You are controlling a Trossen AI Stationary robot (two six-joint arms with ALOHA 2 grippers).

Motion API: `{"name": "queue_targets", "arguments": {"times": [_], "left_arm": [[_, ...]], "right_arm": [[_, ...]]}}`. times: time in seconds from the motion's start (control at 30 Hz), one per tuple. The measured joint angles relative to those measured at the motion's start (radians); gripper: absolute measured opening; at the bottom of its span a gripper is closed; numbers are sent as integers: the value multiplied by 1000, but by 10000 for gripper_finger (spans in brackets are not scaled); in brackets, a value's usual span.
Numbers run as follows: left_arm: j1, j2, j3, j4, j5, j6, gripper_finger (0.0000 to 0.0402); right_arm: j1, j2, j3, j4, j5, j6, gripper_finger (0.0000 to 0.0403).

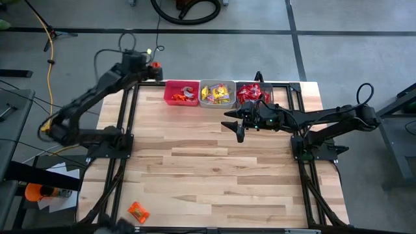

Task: Sort candy
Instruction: Put the orange candy into the red bin

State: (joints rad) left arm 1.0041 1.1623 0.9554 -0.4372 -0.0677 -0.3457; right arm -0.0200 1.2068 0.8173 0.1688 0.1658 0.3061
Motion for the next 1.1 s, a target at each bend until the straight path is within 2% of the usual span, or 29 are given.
{"name": "queue_targets", "arguments": {"times": [0.1,0.2,0.3,0.4,0.53,0.6,0.7,0.83,1.1], "left_arm": [[-81,-136,-27,35,116,31,2],[-209,-265,-110,144,203,23,2],[-374,-370,-242,307,226,-30,2],[-545,-438,-387,537,226,-105,2],[-776,-452,-541,836,150,-172,2],[-877,-431,-569,887,64,-161,2],[-991,-391,-572,878,-48,-113,2],[-1055,-345,-571,915,-145,-97,2],[-1031,-324,-550,895,-162,-100,2]], "right_arm": [[0,0,0,0,0,0,224],[1,0,0,3,-10,7,224],[1,0,0,30,-64,8,224],[1,0,0,81,-132,8,224],[3,0,0,146,-225,7,224],[10,0,0,172,-259,2,224],[28,0,0,176,-271,-43,224],[38,0,0,163,-243,-61,224],[36,0,0,162,-235,-61,224]]}}
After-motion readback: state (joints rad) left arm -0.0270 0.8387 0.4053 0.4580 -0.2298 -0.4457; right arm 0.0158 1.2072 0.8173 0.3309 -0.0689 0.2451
